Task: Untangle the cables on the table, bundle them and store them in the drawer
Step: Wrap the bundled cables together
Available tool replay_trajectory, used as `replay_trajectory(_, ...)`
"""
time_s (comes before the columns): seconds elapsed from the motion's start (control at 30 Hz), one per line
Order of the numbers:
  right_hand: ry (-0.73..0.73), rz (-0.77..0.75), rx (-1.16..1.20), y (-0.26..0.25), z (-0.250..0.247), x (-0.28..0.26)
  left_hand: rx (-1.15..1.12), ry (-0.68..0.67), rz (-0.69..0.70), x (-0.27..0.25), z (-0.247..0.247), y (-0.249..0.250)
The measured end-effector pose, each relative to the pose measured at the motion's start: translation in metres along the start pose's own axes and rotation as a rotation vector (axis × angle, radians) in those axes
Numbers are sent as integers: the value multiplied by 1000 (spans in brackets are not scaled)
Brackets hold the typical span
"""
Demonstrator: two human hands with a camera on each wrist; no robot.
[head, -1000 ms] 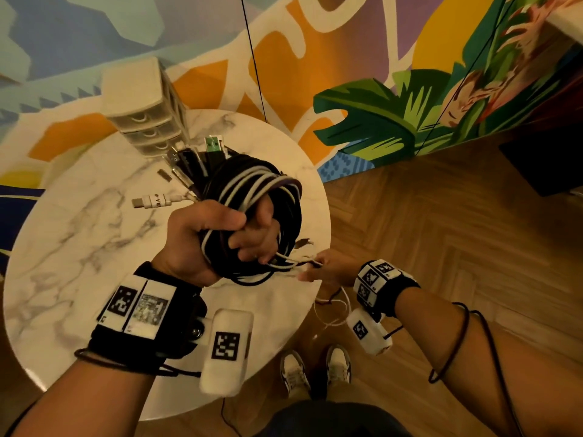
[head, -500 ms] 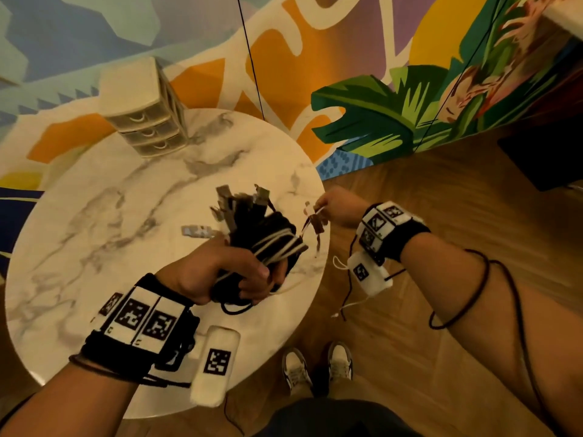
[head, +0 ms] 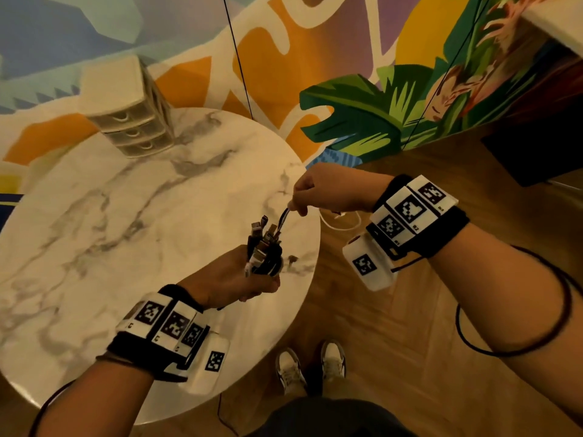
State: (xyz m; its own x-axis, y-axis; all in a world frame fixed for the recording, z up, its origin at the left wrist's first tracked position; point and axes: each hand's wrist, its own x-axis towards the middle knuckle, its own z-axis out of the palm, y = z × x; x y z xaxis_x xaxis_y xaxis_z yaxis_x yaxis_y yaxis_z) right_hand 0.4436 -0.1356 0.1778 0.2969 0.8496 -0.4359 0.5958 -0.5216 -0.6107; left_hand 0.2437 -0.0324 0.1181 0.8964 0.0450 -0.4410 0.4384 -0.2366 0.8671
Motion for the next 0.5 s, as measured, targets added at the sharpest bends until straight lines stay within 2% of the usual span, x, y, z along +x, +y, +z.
replay_trajectory(0.13, 68, -71, -14, -14, 13, -4, 29, 121, -13, 19, 5, -9)
replay_trajectory(0.17, 96, -93, -14, -19, 18, -4, 8, 195, -34, 27, 6, -12)
replay_trajectory(0.23, 158, -133, 24, -28, 26, -3, -140, 381, -66, 45, 5, -19)
replay_trajectory(0.3, 196, -157, 121, -34, 30, -4, -309, 452, -103, 52, 4, -13)
replay_trajectory(0.37, 218, -176, 226, -36, 32, -7, -455, 462, -46, 46, 6, -1)
replay_trajectory(0.43, 264, -188, 282, -39, 38, -11, -525, 475, 100, 38, 9, 8)
replay_trajectory(0.5, 323, -193, 312, -44, 50, -14, -604, 506, 120, 37, 12, 15)
